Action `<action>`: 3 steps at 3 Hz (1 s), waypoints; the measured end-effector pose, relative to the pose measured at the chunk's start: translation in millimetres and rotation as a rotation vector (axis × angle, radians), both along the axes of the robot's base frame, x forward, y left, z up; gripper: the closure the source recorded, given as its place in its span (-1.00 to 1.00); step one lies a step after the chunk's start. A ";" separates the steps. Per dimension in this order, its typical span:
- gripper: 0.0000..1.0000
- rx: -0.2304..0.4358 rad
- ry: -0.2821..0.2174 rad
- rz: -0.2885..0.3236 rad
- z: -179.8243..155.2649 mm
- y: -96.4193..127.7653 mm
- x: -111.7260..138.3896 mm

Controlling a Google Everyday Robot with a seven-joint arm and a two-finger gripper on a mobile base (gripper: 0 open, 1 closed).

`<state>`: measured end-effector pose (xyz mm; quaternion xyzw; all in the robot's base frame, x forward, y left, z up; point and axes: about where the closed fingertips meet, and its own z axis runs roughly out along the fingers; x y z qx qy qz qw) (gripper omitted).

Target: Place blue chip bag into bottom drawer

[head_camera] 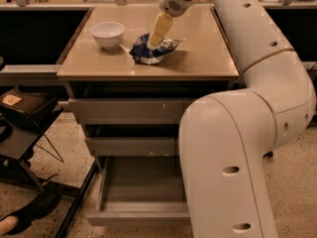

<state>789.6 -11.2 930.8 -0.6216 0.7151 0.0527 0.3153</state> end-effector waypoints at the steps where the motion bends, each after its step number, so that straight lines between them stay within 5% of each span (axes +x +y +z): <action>1: -1.00 -0.003 0.034 0.006 -18.7 6.3 4.2; 2: -1.00 -0.014 0.126 0.009 -66.8 15.5 11.0; 3: -0.96 -0.014 0.126 0.009 -66.8 15.5 11.0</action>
Offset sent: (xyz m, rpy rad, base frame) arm 0.0421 0.0127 -0.0924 -0.0303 0.2322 0.0101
